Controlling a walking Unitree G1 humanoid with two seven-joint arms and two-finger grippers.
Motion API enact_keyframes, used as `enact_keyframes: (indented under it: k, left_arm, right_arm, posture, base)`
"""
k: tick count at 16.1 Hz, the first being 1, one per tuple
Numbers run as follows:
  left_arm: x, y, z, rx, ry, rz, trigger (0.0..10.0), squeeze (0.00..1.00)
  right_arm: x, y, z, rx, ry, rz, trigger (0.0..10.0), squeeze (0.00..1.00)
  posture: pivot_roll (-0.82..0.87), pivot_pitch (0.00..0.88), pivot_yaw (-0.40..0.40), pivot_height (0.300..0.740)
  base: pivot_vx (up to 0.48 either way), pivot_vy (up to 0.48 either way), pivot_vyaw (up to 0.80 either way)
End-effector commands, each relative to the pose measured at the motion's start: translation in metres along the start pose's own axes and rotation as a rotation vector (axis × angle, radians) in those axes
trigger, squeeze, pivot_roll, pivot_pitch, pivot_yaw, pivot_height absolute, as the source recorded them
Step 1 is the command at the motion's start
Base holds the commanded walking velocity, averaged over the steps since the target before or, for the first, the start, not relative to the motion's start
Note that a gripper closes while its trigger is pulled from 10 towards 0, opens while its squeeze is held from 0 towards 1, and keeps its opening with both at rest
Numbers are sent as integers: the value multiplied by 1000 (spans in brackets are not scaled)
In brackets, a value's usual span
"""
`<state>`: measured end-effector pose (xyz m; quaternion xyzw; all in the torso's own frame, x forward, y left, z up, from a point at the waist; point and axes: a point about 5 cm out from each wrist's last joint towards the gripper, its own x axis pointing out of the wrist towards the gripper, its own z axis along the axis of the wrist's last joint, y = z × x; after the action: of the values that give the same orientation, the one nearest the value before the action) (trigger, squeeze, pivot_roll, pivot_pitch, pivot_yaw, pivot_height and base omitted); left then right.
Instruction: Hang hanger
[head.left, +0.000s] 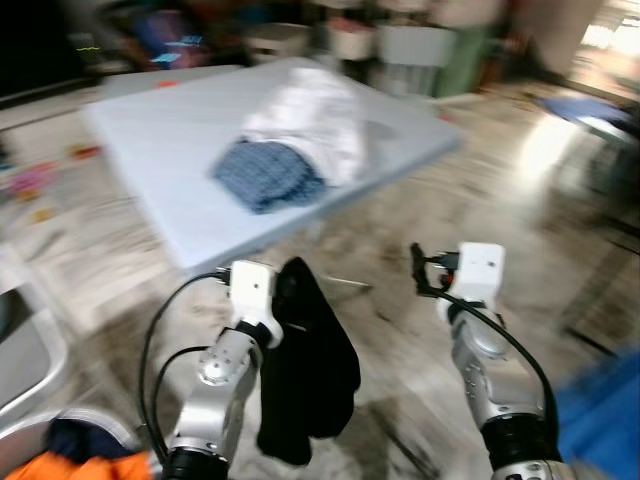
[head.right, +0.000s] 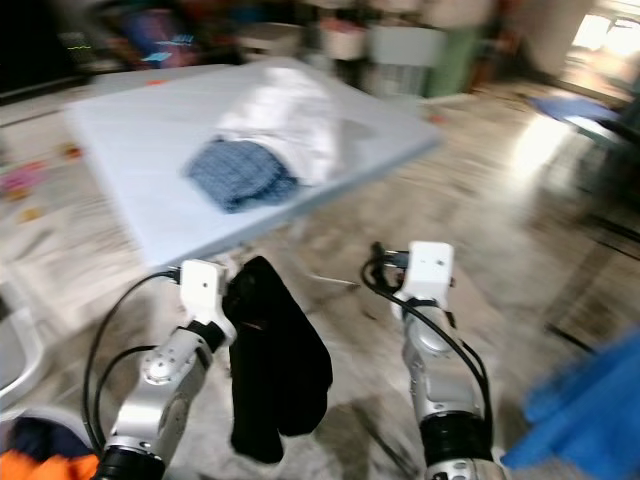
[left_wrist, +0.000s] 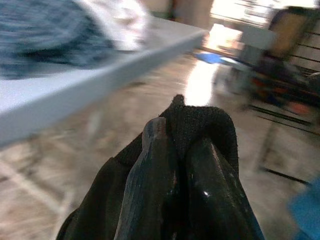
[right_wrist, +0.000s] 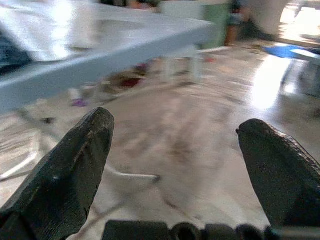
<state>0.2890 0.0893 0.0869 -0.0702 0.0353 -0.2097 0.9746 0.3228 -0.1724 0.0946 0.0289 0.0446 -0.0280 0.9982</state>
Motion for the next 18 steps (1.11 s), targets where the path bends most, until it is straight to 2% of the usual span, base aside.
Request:
enact_keyframes:
  k: [1,5,18]
  left_arm:
    - [4,-3,11,13,-54,-23,10000,0]
    - [4,-4,11,12,-49,-32,10000,0]
    - [6,-12,7,6,-35,-73,10000,0]
  right_arm:
    - [1,-3,1,-9,2,-15,10000,0]
    - [1,-3,0,-13,9,-22,10000,0]
    - [1,-5,2,-21,-2,-57,10000,0]
  posture:
    - [-15,19,-21,740]
    - [-13,17,-22,740]
    - [-27,24,-12,740]
  base:
    - [0,0,-800]
    - [0,0,-800]
    - [269,0,-800]
